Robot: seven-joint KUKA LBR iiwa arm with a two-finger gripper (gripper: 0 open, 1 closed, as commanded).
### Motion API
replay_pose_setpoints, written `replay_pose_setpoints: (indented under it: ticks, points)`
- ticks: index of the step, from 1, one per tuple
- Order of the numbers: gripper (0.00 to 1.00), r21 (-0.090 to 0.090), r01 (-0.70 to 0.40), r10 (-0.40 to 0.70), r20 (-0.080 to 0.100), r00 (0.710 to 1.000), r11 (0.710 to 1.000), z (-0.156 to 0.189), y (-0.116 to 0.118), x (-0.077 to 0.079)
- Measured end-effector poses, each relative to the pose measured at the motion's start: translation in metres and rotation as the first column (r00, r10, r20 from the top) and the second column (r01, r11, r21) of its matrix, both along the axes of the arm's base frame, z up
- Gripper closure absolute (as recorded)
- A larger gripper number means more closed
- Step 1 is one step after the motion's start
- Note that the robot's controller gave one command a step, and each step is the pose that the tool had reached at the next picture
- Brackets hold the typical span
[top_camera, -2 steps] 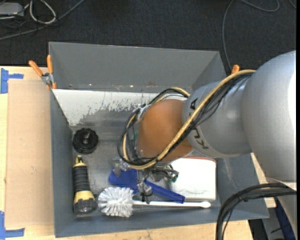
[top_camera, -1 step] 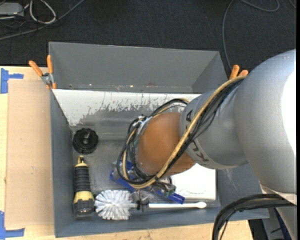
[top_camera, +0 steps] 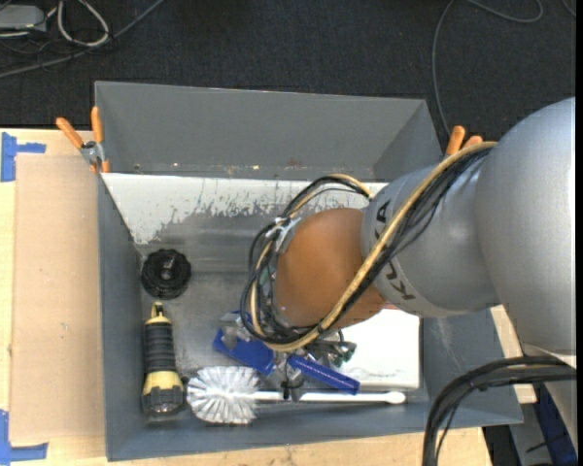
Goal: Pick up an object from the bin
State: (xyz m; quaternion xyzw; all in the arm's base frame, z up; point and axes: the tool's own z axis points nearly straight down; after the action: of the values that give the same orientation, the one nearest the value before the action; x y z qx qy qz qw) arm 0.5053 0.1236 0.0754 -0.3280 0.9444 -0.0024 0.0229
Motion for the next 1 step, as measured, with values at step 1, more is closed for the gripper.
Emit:
replay_pose_setpoints:
  ticks: [1]
  points:
    - [1.0, -0.005, -0.018, 0.018, -0.024, 1.0, 1.0, -0.0053, -0.0105, 0.0449]
